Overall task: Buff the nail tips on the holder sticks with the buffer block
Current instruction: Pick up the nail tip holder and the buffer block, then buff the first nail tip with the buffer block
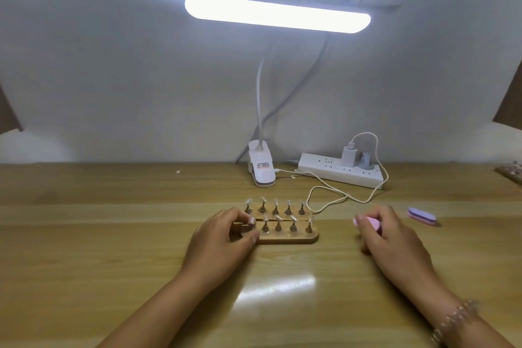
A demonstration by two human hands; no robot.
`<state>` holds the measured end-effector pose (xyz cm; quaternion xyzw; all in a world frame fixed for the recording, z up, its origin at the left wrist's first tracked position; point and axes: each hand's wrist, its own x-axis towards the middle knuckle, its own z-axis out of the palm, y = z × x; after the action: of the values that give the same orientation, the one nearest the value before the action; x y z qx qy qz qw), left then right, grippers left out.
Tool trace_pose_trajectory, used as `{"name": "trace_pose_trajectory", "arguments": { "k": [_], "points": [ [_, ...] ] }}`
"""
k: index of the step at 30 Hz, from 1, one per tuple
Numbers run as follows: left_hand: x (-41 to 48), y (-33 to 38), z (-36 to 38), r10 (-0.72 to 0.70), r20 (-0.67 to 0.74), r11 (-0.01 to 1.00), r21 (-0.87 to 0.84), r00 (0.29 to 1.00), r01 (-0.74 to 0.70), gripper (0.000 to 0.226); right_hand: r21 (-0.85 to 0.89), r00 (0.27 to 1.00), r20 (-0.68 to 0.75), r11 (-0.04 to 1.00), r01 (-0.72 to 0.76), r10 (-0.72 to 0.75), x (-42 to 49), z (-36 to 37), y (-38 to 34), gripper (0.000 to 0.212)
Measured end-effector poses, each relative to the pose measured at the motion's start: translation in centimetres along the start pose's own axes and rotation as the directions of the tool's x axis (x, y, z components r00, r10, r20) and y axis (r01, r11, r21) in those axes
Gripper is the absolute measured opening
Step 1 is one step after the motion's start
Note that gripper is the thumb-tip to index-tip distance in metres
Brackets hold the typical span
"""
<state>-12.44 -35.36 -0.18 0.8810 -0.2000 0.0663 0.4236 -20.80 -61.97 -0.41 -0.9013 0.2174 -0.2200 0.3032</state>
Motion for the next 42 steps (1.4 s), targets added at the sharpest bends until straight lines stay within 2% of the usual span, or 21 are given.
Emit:
{"name": "trace_pose_trajectory", "arguments": {
  "k": [4, 6, 9, 11, 14, 16, 18, 19, 21, 25, 31, 34, 39, 42],
  "points": [
    [0.1, -0.4, 0.1, 0.003, -0.048, 1.000, -0.020, 0.999, -0.004, 0.011, 0.045, 0.994, -0.036, 0.994, 0.102, -0.100, -0.3, -0.1, -0.5, 0.009],
    [0.1, -0.4, 0.2, 0.032, -0.064, 0.999, 0.013, 0.997, -0.032, 0.015, 0.042, 0.981, -0.046, 0.980, 0.192, -0.190, -0.7, 0.1, -1.3, 0.015],
    [-0.3, 0.1, 0.3, 0.149, -0.101, 0.977, 0.167, 0.984, -0.131, 0.021, 0.130, 0.949, 0.009, 0.941, 0.311, -0.315, -1.7, 1.0, -2.9, 0.033],
    [-0.7, 0.5, 0.2, 0.271, -0.176, 0.943, 0.248, 0.946, -0.224, 0.021, 0.217, 0.907, 0.066, 0.894, 0.393, -0.415, -2.8, 1.7, -4.0, 0.038],
    [-1.5, 1.3, 0.3, 0.360, -0.170, 0.923, 0.208, 0.917, -0.324, 0.011, 0.292, 0.863, 0.040, 0.832, 0.472, -0.504, -4.0, 2.4, -4.7, 0.032],
    [-2.0, 1.8, 1.0, 0.352, -0.079, 0.936, 0.042, 0.933, -0.349, 0.003, 0.321, 0.858, 0.046, 0.821, 0.473, -0.512, -4.5, 2.3, -5.0, 0.030],
    [-2.4, 2.1, 1.6, 0.341, 0.013, 0.936, -0.100, 0.940, -0.338, 0.011, 0.334, 0.856, 0.067, 0.820, 0.465, -0.513, -4.7, 2.1, -5.0, 0.036],
    [-2.6, 2.2, 1.9, 0.340, 0.051, 0.936, -0.116, 0.939, -0.332, 0.013, 0.339, 0.855, 0.073, 0.819, 0.464, -0.514, -4.8, 2.0, -5.0, 0.041],
    [-2.6, 2.2, 1.9, 0.322, 0.103, 0.943, -0.119, 0.941, -0.310, 0.016, 0.323, 0.843, 0.085, 0.815, 0.481, -0.531, -5.0, 1.9, -5.0, 0.046],
    [-2.0, 1.6, 1.5, 0.276, 0.216, 0.958, -0.142, 0.936, -0.250, 0.019, 0.273, 0.807, 0.162, 0.812, 0.516, -0.568, -5.2, 2.0, -4.8, 0.034],
    [-1.4, 1.4, 1.3, 0.287, 0.268, 0.956, -0.144, 0.920, -0.256, 0.014, 0.347, 0.823, 0.266, 0.846, 0.405, -0.503, -5.1, 1.7, -4.8, 0.037],
    [-1.4, 1.2, 1.6, 0.319, 0.282, 0.946, -0.154, 0.905, -0.286, 0.010, 0.399, 0.872, 0.238, 0.862, 0.313, -0.427, -4.8, 1.4, -5.0, 0.045],
    [-1.4, 1.0, 1.9, 0.332, 0.302, 0.943, -0.116, 0.894, -0.311, 0.011, 0.292, 0.831, 0.240, 0.854, 0.431, -0.502, -5.2, 1.3, -5.0, 0.048],
    [-1.3, 1.0, 2.0, 0.331, 0.309, 0.944, -0.115, 0.892, -0.310, 0.015, 0.321, 0.864, 0.217, 0.869, 0.377, -0.455, -4.7, 1.3, -5.0, 0.050]
  ]
}}
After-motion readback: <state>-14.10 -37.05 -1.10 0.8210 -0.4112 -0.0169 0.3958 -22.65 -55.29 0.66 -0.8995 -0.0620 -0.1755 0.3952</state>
